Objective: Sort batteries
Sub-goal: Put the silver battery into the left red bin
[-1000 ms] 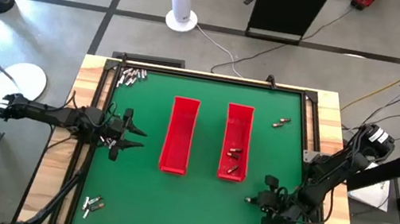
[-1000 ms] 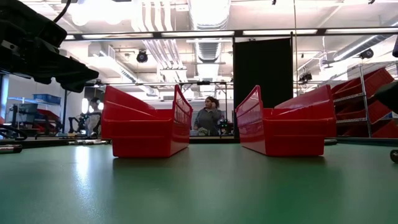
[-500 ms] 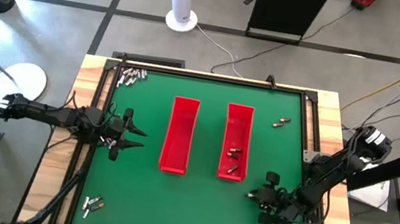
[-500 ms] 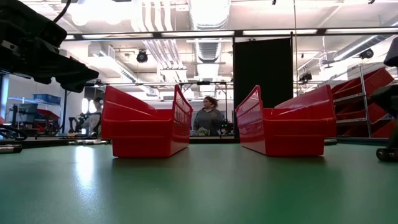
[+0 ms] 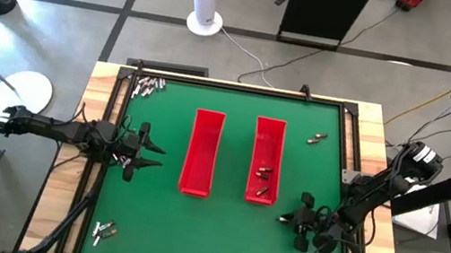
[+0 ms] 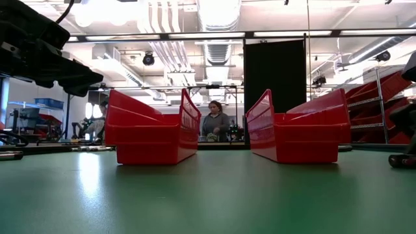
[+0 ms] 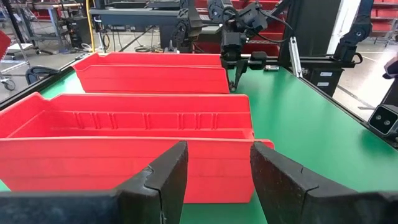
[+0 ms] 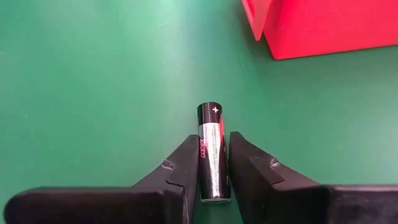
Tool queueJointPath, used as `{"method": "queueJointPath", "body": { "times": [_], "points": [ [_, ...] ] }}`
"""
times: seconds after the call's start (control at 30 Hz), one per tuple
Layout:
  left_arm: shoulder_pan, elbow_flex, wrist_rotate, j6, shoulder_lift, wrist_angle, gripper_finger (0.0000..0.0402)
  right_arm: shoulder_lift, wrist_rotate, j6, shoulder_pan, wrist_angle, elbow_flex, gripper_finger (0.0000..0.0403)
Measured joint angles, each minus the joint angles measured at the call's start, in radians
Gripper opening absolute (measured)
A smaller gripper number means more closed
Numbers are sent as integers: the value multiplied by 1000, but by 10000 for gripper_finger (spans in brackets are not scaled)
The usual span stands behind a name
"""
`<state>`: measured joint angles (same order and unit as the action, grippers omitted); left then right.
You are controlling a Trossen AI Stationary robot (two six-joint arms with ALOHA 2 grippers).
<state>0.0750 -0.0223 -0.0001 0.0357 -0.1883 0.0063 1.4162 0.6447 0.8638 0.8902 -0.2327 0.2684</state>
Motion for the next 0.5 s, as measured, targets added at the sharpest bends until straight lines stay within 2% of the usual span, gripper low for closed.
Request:
{"method": "queueJointPath", "body": {
  "times": [0.27, 0.5],
  "points": [
    [0, 0, 0, 0, 0, 0, 155, 0, 13, -45, 0, -2, -15, 97],
    [0, 0, 0, 0, 0, 0, 155, 0, 9, -41, 0, 14, -15, 64]
  ]
}}
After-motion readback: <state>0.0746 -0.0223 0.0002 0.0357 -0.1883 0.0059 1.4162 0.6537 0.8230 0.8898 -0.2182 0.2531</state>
